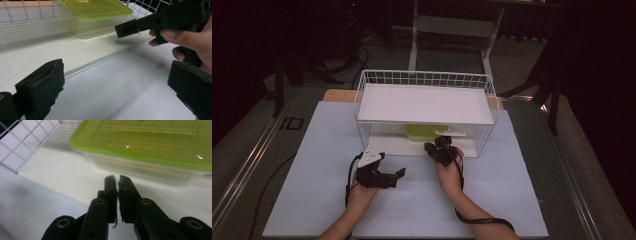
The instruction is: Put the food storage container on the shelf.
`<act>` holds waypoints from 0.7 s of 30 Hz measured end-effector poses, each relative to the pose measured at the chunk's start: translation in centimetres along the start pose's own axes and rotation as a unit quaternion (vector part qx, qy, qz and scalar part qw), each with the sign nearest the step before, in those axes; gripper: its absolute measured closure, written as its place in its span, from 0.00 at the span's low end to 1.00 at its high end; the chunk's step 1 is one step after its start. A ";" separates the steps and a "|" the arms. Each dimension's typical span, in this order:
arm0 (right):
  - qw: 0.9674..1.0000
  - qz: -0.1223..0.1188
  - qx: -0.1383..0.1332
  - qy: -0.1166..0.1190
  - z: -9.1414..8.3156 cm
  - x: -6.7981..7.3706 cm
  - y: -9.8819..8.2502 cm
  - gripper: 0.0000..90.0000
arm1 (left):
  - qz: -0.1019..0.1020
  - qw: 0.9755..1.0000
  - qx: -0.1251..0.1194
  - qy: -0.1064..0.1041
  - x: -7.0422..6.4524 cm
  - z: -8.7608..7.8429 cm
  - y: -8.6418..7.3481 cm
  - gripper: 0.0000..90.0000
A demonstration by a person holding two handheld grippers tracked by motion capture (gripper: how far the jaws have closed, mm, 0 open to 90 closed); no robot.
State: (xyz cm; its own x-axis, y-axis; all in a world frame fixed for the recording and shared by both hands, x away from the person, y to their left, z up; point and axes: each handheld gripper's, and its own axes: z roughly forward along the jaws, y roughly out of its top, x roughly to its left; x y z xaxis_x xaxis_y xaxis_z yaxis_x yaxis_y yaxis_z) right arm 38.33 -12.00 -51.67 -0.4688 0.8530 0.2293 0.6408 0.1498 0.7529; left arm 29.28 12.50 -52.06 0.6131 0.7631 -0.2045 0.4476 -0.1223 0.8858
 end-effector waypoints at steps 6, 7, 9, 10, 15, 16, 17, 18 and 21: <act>1.000 -0.025 0.001 0.011 -1.4 0.6 -0.7 0.93 | 0.001 1.000 -0.006 -0.013 -0.1 -0.1 0.2 0.02; 0.999 -0.031 -0.003 0.013 -1.8 0.6 -0.8 0.91 | 0.001 1.000 -0.007 -0.015 -0.2 -0.1 0.2 0.02; 0.999 -0.031 -0.005 0.017 -2.4 0.7 -1.0 0.87 | 0.004 1.000 -0.006 -0.020 -0.4 0.0 0.2 0.02; 0.999 -0.033 -0.006 0.020 -2.8 0.6 -1.1 0.87 | 0.006 1.000 -0.007 -0.024 -0.5 0.0 0.3 0.02; 0.998 -0.049 -0.016 0.027 -4.0 0.5 -1.4 0.71 | 0.019 0.999 -0.009 -0.030 -0.9 0.0 0.7 0.02; 0.998 -0.057 -0.022 0.022 -4.3 0.6 -1.5 0.66 | 0.021 0.999 -0.011 -0.032 -0.9 -0.1 0.9 0.02; 0.997 -0.064 -0.027 0.018 -4.6 0.7 -1.6 0.61 | 0.021 0.999 -0.012 -0.034 -1.0 -0.1 0.9 0.02; 0.997 -0.069 -0.028 0.022 -4.8 0.7 -1.6 0.53 | 0.025 0.999 -0.012 -0.037 -1.0 -0.1 1.1 0.02; 0.996 -0.082 -0.037 0.022 -5.5 0.8 -2.0 0.34 | 0.034 0.998 -0.017 -0.048 -1.3 -0.3 1.5 0.02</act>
State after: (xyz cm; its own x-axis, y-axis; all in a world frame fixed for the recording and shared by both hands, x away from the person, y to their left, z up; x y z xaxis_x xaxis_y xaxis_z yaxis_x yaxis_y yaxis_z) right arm 33.33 -14.36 -49.62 -0.5910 0.7969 0.1252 0.5072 0.2464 0.8259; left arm 28.99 11.50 -50.38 0.7012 0.6898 -0.1803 0.3810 -0.1488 0.9125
